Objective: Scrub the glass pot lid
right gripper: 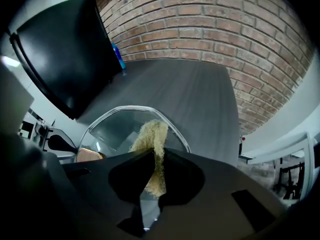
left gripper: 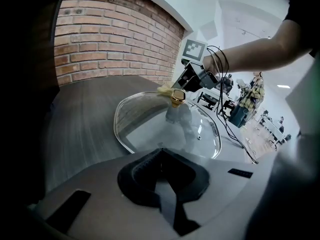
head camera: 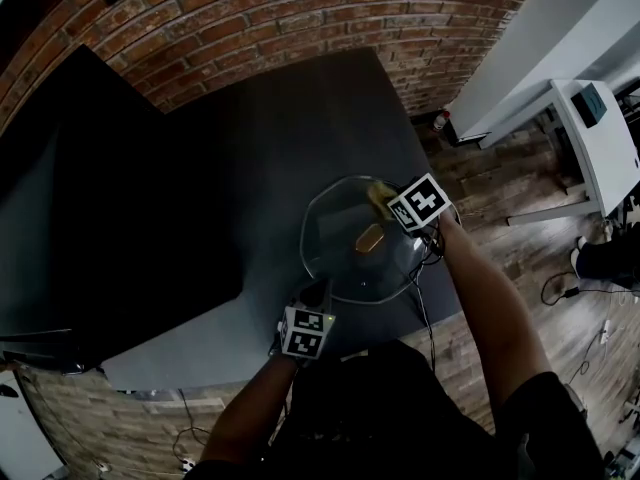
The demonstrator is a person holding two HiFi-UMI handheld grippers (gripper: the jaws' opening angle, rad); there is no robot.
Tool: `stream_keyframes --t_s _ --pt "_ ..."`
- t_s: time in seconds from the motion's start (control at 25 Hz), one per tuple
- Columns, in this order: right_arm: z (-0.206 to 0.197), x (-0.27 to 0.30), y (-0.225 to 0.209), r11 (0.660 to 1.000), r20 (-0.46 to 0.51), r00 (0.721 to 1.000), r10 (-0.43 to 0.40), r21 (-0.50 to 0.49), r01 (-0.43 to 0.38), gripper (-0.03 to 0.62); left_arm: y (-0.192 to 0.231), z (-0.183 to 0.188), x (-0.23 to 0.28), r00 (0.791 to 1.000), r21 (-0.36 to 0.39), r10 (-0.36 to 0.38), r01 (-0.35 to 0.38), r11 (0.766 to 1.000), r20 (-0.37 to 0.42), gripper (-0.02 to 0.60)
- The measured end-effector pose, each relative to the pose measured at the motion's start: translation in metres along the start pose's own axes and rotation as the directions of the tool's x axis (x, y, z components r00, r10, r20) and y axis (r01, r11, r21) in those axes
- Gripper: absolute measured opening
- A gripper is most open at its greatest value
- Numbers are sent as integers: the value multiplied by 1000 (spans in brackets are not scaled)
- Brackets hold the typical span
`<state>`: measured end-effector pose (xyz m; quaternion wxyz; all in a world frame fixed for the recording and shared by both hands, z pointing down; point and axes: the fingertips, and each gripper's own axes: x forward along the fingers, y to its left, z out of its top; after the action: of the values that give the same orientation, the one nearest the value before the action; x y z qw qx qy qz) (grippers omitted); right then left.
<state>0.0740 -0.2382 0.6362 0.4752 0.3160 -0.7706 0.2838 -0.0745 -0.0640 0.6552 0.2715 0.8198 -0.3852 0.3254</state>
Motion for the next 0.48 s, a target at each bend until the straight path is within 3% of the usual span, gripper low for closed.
stream_keyframes --t_s 0.28,0.48 --pt "-29 -10 -29 988 20 1000 -9 157 6 51 -2 3 -2 1000 -7 -3 3 1000 -6 35" --pt "-32 -11 -32 985 25 1000 -14 173 9 51 -1 2 0 1000 -7 2 -2 1000 1 35"
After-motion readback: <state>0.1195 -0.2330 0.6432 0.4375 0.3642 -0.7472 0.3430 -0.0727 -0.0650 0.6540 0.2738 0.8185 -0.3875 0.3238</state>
